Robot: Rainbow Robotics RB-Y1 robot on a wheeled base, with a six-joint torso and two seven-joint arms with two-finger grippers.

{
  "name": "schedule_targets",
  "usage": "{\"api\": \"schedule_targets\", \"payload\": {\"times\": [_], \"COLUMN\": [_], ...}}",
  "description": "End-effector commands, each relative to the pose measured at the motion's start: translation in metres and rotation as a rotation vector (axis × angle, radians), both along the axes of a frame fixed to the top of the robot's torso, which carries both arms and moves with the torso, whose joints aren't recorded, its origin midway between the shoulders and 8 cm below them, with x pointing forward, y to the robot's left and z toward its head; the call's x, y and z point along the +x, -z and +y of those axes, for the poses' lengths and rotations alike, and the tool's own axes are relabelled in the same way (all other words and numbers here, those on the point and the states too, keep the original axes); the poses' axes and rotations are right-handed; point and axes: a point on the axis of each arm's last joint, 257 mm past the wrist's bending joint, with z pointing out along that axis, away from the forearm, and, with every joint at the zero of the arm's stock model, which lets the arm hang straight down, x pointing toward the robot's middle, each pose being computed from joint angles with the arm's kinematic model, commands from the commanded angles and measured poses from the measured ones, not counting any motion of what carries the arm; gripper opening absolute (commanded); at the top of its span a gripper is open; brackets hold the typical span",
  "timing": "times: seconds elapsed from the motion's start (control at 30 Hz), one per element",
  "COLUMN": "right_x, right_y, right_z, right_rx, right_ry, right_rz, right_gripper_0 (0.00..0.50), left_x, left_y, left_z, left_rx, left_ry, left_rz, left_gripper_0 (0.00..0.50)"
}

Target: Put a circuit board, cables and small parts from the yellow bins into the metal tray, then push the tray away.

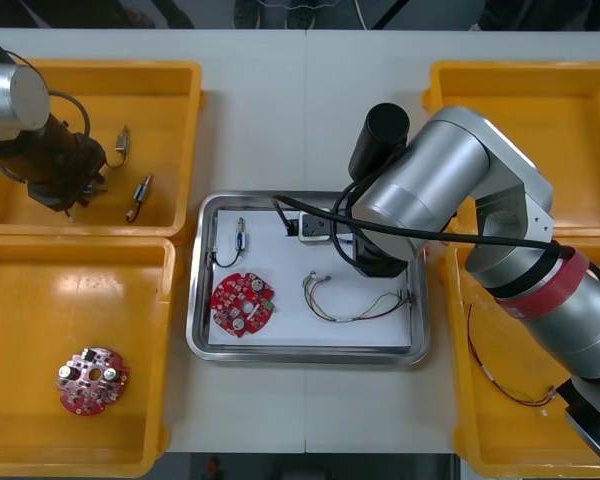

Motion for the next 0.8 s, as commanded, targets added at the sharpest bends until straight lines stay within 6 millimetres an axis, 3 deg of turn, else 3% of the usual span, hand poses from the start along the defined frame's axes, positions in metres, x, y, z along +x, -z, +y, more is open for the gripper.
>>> {"api": "schedule_targets", "payload": {"times": [0.03, 0.17, 0.47, 0.63, 0.8], "right_x": [-0.003, -0.011, 0.008, 0.018, 0.026], "right_y": [-0.040, -0.056, -0.110, -0.133, -0.149], "right_z": [0.012, 0.005, 0.011, -0.002, -0.029], "right_rx": [0.029, 0.031, 0.131, 0.162, 0.194], "right_ry": [0.020, 0.048, 0.074, 0.110, 0.183], "right_rz": [-0.034, -0.013, -0.085, -0.118, -0.131], "right_gripper_0": [0.500, 0.500, 0.500, 0.500, 0.500], "left_x": [-0.007, -0.007, -0.006, -0.004, -0.012], "left_y": [0.017, 0.018, 0.014, -0.005, -0.032], "left_z": [-0.003, -0.003, -0.002, 0.000, -0.001], "left_rx": [0.027, 0.024, 0.015, -0.001, 0.006], "left_ry": [0.029, 0.029, 0.023, 0.019, 0.038], "left_rz": [0.027, 0.029, 0.020, -0.002, 0.006], "left_gripper_0": [0.000, 0.000, 0.000, 0.000, 0.000]}}
